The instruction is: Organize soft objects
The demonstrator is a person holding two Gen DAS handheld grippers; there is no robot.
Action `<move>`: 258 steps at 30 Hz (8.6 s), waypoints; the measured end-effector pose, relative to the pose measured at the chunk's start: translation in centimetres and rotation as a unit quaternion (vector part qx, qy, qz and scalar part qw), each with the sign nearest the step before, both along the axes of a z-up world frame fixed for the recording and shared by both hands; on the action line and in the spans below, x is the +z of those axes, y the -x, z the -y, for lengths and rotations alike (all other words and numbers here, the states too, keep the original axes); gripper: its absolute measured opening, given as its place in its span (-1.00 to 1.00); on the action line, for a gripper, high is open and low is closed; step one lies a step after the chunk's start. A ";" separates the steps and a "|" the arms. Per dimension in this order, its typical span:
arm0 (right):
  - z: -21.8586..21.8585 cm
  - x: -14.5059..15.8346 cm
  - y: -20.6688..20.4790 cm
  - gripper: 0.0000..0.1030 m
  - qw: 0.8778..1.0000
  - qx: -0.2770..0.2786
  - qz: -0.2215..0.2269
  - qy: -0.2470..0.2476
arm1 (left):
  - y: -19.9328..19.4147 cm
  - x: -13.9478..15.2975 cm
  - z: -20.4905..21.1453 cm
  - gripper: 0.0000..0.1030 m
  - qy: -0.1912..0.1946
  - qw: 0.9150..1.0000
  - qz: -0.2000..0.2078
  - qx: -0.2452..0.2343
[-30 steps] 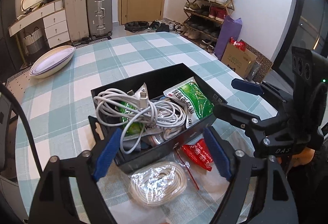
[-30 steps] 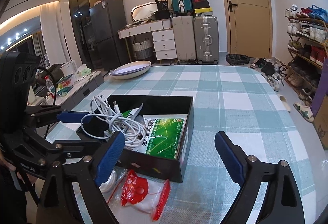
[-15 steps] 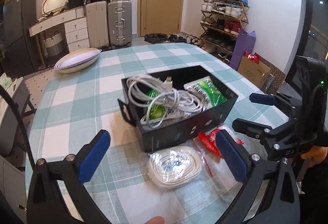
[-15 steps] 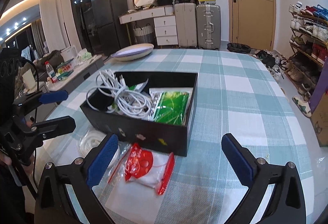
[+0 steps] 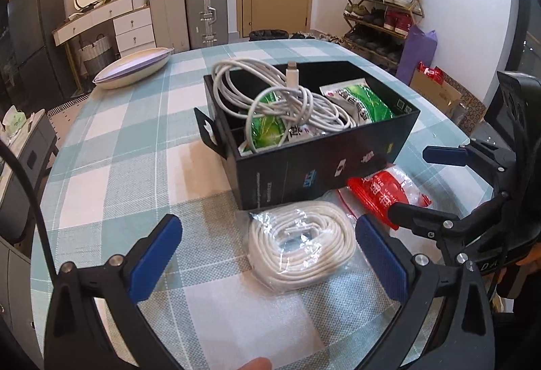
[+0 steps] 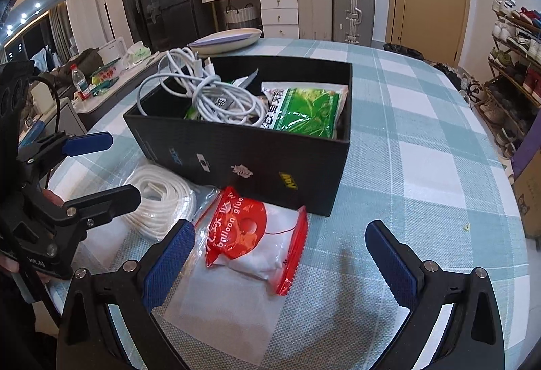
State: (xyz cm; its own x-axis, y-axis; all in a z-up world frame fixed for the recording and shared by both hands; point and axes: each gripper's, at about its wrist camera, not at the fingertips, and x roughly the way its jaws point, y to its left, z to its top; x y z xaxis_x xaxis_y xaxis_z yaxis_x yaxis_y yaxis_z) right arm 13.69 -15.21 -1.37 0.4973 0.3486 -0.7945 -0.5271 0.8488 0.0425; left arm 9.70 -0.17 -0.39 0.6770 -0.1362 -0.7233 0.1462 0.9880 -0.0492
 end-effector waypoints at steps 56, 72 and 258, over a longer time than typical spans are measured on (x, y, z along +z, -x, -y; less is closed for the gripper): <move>0.6 -1.3 -0.7 0.66 0.999 0.008 -0.032 0.024 | 0.3 -2.3 3.3 0.38 -0.024 0.997 -0.043 -0.058; 0.5 -0.5 0.1 0.09 0.999 0.035 -0.019 0.019 | 0.8 -1.9 2.5 0.00 0.006 0.996 -0.040 -0.077; 2.5 4.9 1.2 0.99 0.973 0.012 0.205 -0.105 | 0.8 1.9 -3.1 1.00 0.024 0.984 0.153 0.085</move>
